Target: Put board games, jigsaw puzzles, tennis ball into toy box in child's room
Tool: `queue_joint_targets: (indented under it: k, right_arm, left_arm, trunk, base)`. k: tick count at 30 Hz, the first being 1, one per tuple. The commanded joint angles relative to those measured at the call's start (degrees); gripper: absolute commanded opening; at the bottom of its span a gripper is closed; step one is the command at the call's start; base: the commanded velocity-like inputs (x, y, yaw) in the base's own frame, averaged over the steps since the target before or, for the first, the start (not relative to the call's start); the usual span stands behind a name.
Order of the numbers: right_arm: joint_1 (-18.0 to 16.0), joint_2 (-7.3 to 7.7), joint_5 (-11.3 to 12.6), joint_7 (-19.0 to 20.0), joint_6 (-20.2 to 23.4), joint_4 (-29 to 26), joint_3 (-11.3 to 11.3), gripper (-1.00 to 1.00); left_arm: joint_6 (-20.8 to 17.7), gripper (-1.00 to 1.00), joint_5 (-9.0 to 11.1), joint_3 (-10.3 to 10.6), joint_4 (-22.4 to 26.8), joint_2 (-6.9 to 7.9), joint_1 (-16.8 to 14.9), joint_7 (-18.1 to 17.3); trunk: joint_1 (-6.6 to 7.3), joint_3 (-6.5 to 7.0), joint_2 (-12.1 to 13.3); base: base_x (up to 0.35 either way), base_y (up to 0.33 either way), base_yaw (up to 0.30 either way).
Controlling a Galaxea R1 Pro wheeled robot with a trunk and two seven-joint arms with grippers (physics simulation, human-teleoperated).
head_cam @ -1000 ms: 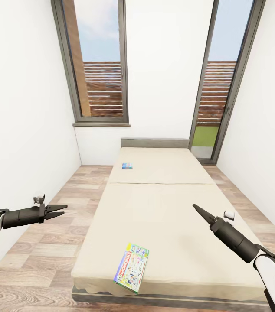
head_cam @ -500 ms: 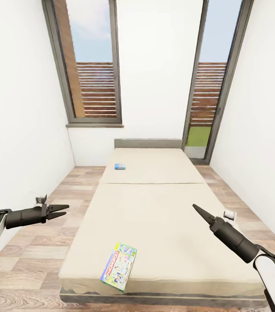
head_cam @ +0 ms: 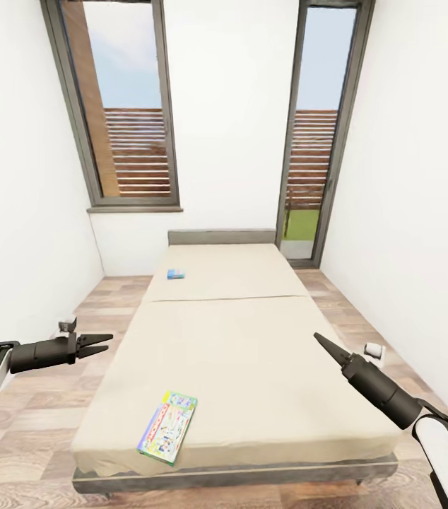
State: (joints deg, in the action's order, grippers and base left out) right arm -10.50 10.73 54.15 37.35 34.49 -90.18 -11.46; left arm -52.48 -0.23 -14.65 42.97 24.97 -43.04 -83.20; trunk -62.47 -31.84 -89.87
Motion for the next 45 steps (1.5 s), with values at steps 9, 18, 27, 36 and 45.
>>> queue_joint_targets:
  k: [9, 18, 27, 36, 45]
  right_arm:
    - [-0.05, 0.00, 0.34, -0.03, 0.48, 0.00, -0.05, 1.00]
    - [-0.05, 0.00, 0.34, -0.08, 0.47, 0.00, 0.02, 1.00]
    - [-0.05, 0.00, 0.34, -0.09, 0.49, 0.00, 0.04, 1.00]
    - [-0.05, 0.00, 0.34, -0.09, 0.49, 0.00, 0.01, 1.00]
    - [-0.05, 0.00, 0.34, -0.09, 0.49, 0.00, 0.01, 1.00]
  left_arm:
    - [-0.60, 1.00, -0.04, 0.03, 0.01, -0.01, -0.03, -0.25]
    - [-0.60, 1.00, -0.04, -0.02, 0.01, -0.01, -0.03, -0.26]
    - [-0.60, 1.00, -0.04, 0.02, 0.01, -0.01, -0.03, -0.23]
    - [-0.60, 1.00, -0.04, 0.03, 0.01, -0.01, -0.02, -0.21]
    - [-0.60, 1.00, -0.04, -0.01, 0.01, -0.03, -0.02, -0.22]
  trunk:
    - [0.01, 0.50, -0.03]
    - [0.01, 0.59, -0.03]
    - [0.01, 0.99, -0.03]
    - [0.01, 1.30, -0.03]
    - [0.01, 1.31, -0.03]
  base:
    - [-0.210, -0.015, -0.023]
    - [-0.105, -0.028, 0.015]
    - [-0.222, -0.100, 0.171]
    - [-0.053, -0.032, 0.134]
    - [-0.126, -0.069, 0.008]
